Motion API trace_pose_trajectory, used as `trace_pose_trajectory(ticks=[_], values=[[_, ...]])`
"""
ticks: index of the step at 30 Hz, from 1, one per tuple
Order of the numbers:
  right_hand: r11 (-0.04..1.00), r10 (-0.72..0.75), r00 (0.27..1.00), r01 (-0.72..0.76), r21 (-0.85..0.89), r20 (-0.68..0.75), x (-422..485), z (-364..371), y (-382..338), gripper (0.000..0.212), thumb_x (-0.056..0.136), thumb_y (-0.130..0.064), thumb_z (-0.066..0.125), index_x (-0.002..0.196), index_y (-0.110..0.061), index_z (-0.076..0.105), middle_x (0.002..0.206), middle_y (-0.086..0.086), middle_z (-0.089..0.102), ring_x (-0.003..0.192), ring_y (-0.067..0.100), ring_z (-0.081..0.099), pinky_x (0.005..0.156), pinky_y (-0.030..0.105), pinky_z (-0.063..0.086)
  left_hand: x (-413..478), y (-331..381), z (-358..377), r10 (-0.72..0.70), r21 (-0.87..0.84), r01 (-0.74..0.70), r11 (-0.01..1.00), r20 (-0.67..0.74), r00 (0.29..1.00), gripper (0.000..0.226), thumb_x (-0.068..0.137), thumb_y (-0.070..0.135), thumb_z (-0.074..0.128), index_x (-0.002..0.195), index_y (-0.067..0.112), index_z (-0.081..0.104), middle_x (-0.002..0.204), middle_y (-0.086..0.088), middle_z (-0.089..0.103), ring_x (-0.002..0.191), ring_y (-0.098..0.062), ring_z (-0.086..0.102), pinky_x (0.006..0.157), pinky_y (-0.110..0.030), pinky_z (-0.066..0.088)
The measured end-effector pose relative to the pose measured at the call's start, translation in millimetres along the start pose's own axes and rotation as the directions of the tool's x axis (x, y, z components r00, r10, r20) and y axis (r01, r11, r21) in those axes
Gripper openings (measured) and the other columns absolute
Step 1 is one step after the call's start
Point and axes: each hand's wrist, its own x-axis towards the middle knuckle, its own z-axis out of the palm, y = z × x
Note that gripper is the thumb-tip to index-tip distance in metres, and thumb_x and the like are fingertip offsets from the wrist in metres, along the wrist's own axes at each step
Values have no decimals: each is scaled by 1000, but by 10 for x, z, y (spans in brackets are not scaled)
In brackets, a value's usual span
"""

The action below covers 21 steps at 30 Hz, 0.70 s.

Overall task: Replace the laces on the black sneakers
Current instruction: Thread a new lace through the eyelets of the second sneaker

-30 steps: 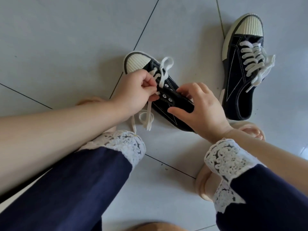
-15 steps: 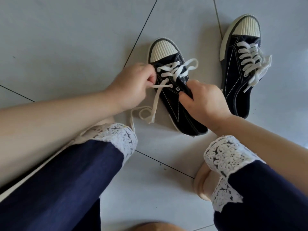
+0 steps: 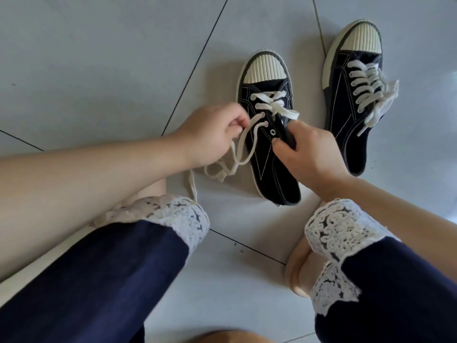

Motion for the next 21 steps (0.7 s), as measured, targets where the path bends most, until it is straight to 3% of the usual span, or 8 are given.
trace_pose_trajectory(ticks=[3,6,9,12,15,17,19,21], values=[[1000,-11,1000,11,-26,-3,9,7,7,39,84,-28,55,58,-25,27,51,-7,39,47,10,38,47,29,31,236,78,115,-32,14,33,999,-68,997,19,92,24,50,96,8,60,69,9,48,62,-5,45,58,-18,30],[1000,-7,1000,7,-21,-2,9,12,7,39,84,-28,55,58,-26,27,51,-7,39,47,10,37,45,28,28,317,94,221,-100,190,95,977,17,995,29,88,37,55,89,9,58,77,0,53,72,-19,48,62,-28,31],[999,-8,1000,8,-37,1,17,11,3,37,84,-28,53,58,-24,27,51,-6,39,47,12,38,45,28,28,329,127,247,-36,273,15,962,73,997,29,91,30,51,78,5,58,74,-6,54,72,-24,49,60,-30,30],[1000,8,1000,-8,1,-8,16,10,-3,35,85,-25,52,58,-22,29,52,-4,41,48,14,39,46,29,31,259,103,112,-3,268,-17,963,75,997,35,91,25,51,59,13,47,57,2,44,62,-23,44,57,-30,30],[999,40,999,-39,29,-23,16,-11,17,33,85,-26,51,59,-20,33,53,-3,43,50,14,40,49,29,34,16,-16,-52,32,270,-37,962,24,999,30,88,21,51,60,9,56,60,-4,53,64,-26,49,58,-33,37],[996,60,998,-57,63,-37,24,-16,37,32,85,-26,52,59,-18,35,54,-2,43,51,17,42,49,31,37,-225,-102,-147,2,220,5,975,-34,999,30,83,25,50,62,6,59,57,-4,55,59,-18,49,58,-30,34],[996,61,998,-59,73,-24,25,-4,39,31,85,-26,52,60,-17,36,54,-2,44,51,19,44,50,32,39,-445,-118,-220,-58,113,61,992,-35,998,26,80,27,51,57,15,53,49,4,49,53,-3,47,52,-15,31],[997,46,999,-45,58,-10,24,19,20,32,84,-27,53,59,-19,35,53,-4,43,50,15,42,50,31,37,-549,-104,-249,-100,51,100,994,6,995,28,84,22,59,57,24,53,48,7,49,54,1,48,53,-9,32]])
